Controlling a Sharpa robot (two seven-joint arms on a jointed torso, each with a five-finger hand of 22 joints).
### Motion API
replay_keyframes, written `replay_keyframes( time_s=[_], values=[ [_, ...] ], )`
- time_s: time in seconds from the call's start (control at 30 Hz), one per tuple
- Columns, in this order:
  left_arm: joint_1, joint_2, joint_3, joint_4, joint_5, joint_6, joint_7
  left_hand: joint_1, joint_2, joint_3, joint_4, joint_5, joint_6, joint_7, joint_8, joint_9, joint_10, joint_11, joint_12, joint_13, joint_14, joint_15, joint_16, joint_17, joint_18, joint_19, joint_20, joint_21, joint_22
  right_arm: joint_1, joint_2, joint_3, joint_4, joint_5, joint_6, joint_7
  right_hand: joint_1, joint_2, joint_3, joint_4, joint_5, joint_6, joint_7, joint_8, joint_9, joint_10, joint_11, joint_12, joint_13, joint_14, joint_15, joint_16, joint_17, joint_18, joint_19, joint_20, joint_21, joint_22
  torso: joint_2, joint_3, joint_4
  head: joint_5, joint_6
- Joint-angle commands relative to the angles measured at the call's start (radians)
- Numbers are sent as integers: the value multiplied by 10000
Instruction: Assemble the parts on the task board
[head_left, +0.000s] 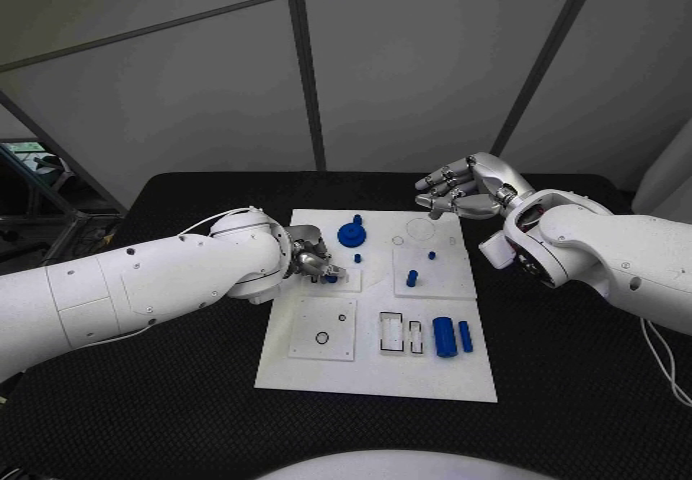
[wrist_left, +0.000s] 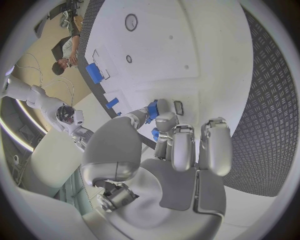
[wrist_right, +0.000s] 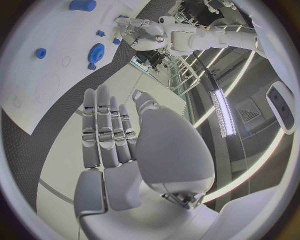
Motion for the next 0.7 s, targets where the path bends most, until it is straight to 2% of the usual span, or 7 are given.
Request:
replay_keyframes(
  time_s=[0.03, 0.7],
  values=[
    [-8, 34, -11, -7, -34, 134, -46, -88, 40, -73, 15, 9, 99, -10, -31, -3, 68, -4, 27, 12, 747, -94, -30, 1597, -204, 90, -8, 42, 722, 16, 15, 7, -3, -17, 76, 94, -97, -10, -55, -14, 36, -6, 61, -63, -4, -29, 41, -59, -6, 73, 22, -54, -15, 28, 40, 21, -41, -9, -3, 0, -3, -3, 0],
    [-6, 54, -10, -27, -33, 130, -55, -238, 38, -444, 250, 7, 192, -52, 8, 9, 150, -37, 103, 67, 749, -119, -30, 1603, -234, 172, -29, 127, 859, 16, 14, 7, -12, -17, 83, 85, -119, -13, -70, -7, 37, -15, 66, -65, -4, -43, 49, -63, -26, 68, 31, -87, -18, 27, 37, 30, -68, -26, -2, -4, 2, -22, -2]
  ],
)
